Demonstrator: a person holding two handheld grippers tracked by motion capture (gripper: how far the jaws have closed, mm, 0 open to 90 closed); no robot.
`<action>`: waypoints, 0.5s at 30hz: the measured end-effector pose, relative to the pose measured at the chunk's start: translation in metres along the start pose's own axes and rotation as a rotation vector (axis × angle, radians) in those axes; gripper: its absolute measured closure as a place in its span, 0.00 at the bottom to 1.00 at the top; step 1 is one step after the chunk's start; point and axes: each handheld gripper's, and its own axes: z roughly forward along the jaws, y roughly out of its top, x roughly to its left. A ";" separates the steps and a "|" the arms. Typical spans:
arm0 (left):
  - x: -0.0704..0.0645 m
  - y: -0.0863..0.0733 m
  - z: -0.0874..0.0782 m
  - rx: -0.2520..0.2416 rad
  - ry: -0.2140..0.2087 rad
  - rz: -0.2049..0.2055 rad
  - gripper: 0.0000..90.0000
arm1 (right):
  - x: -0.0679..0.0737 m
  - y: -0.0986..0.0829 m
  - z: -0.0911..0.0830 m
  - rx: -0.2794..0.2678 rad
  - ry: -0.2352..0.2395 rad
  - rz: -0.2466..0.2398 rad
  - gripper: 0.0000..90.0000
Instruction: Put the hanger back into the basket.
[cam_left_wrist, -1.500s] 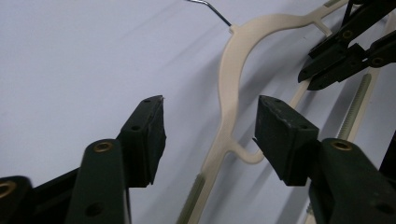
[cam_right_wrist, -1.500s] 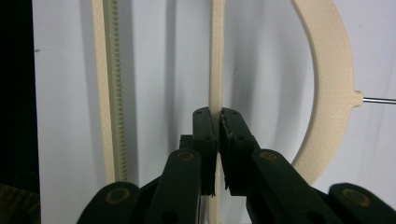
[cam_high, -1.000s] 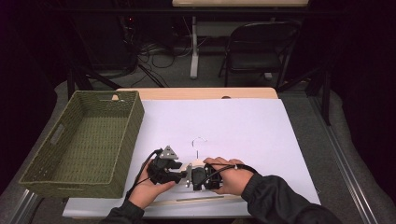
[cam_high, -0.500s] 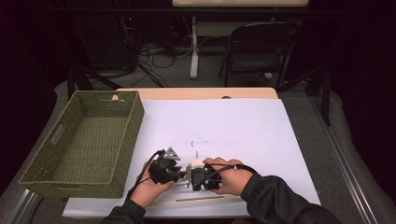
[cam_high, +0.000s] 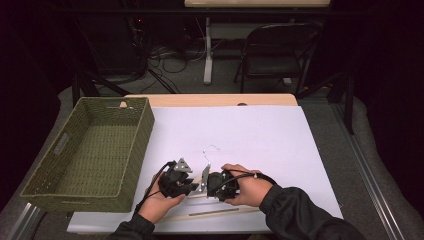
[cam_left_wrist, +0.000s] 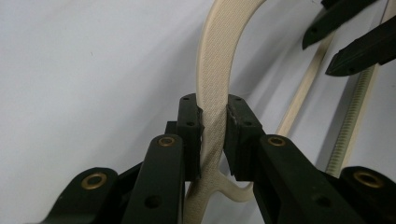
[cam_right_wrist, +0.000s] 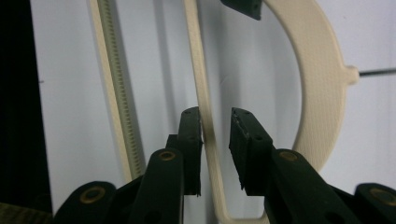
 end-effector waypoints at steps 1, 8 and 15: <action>0.000 0.000 0.000 -0.002 0.000 0.001 0.87 | -0.006 -0.006 -0.006 -0.032 0.020 0.053 0.78; -0.002 -0.001 -0.003 -0.010 0.001 0.007 0.87 | -0.032 -0.032 -0.027 -0.133 0.054 0.268 0.76; -0.004 0.000 -0.003 -0.017 0.002 0.009 0.87 | -0.057 -0.053 -0.033 -0.173 0.092 0.447 0.70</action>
